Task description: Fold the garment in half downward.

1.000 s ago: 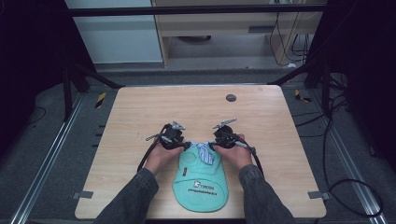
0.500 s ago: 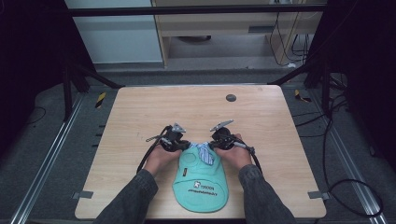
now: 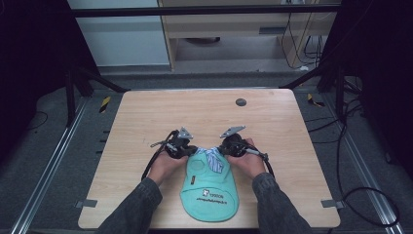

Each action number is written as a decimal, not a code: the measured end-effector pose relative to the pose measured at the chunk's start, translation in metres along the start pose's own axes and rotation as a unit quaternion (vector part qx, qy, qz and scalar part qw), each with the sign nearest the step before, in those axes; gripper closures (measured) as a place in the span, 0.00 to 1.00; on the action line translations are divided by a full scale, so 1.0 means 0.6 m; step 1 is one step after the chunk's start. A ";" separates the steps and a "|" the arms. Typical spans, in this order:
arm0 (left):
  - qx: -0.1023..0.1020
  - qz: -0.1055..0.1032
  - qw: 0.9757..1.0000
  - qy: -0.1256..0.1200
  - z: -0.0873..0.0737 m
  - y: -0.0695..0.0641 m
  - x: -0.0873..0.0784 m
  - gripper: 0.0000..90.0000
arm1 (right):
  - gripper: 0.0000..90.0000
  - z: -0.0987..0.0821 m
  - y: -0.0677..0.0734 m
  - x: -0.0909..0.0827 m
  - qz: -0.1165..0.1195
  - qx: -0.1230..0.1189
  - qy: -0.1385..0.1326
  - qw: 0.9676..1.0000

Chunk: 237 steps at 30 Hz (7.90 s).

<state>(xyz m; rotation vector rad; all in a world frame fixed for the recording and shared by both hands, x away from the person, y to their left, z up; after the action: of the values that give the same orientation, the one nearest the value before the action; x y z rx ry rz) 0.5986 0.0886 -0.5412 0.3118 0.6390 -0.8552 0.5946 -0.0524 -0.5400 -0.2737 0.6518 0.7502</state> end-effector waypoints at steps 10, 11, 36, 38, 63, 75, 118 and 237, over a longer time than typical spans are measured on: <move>0.031 0.000 0.999 -0.012 0.032 -0.009 -0.024 0.97 | 0.93 0.018 -0.001 -0.033 0.001 -0.015 -0.023 1.000; 0.033 0.000 0.999 -0.011 0.034 -0.009 -0.026 0.97 | 0.93 0.018 -0.001 -0.033 0.001 -0.015 -0.023 1.000; 0.066 0.007 0.998 -0.021 0.083 -0.014 -0.052 0.97 | 0.91 0.052 -0.006 -0.076 0.000 -0.048 -0.034 0.998; 0.067 0.008 0.997 -0.022 0.084 -0.015 -0.052 0.97 | 0.91 0.052 -0.008 -0.076 -0.001 -0.049 -0.033 0.998; 0.082 0.007 0.996 -0.032 0.105 -0.010 -0.067 0.97 | 0.91 0.065 -0.013 -0.085 -0.002 -0.061 -0.022 0.998; 0.093 0.016 0.995 -0.041 0.113 -0.007 -0.077 0.97 | 0.92 0.088 -0.017 -0.093 -0.007 -0.075 -0.027 0.997; 0.100 0.039 0.992 -0.062 0.147 0.008 -0.092 0.97 | 0.92 0.130 -0.026 -0.108 -0.023 -0.092 -0.046 0.994; 0.159 0.054 0.983 -0.067 0.099 -0.025 -0.077 0.97 | 0.91 0.072 -0.006 -0.097 -0.028 -0.132 -0.053 0.989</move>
<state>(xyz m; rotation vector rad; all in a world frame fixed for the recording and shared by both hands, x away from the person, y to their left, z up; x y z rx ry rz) 0.5883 0.0773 -0.4661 0.5677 0.3548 -0.8667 0.5848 -0.0668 -0.4695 -0.4903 0.4418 0.7925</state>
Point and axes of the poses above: each handheld gripper's, and its own axes: x roughly forward along the jaws, z roughly out of its top, y roughly to its left, the point moved 9 cm from there along x, roughly forward along the jaws, and after that the axes turned 7 degrees about -y, right-handed, at the moved point
